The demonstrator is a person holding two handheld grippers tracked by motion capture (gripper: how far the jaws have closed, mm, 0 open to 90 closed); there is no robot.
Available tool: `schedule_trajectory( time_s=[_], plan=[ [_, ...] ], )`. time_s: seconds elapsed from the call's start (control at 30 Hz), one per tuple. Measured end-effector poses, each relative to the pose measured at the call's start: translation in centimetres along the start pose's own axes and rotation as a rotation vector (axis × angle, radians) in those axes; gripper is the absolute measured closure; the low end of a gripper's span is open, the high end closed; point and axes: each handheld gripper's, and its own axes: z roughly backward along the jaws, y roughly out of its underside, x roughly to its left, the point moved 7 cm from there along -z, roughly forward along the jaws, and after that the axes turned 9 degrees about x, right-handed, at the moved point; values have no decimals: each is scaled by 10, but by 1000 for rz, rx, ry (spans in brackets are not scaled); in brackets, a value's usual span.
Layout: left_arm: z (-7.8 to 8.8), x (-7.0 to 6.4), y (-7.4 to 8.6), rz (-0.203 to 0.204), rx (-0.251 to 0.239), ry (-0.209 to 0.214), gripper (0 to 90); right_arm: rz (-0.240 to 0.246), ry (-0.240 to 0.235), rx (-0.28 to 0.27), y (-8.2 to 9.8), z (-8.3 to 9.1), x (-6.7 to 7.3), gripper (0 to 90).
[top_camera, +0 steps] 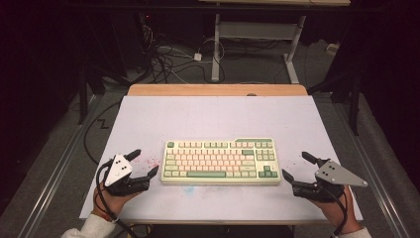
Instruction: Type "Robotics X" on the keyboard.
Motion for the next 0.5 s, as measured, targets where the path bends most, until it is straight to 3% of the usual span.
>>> schedule_trajectory(
  time_s=[0.07,0.1,0.5],
  plan=[
    [0,1,-1,10,1,-1,118,0,6,1,0,0,0,180],
    [1,1,-1,6,-3,-17,120,3,3,-2,0,1,0,182],
    [0,-1,2,21,32,29,146,24,0,15,1,-2,3,181]
  ],
)
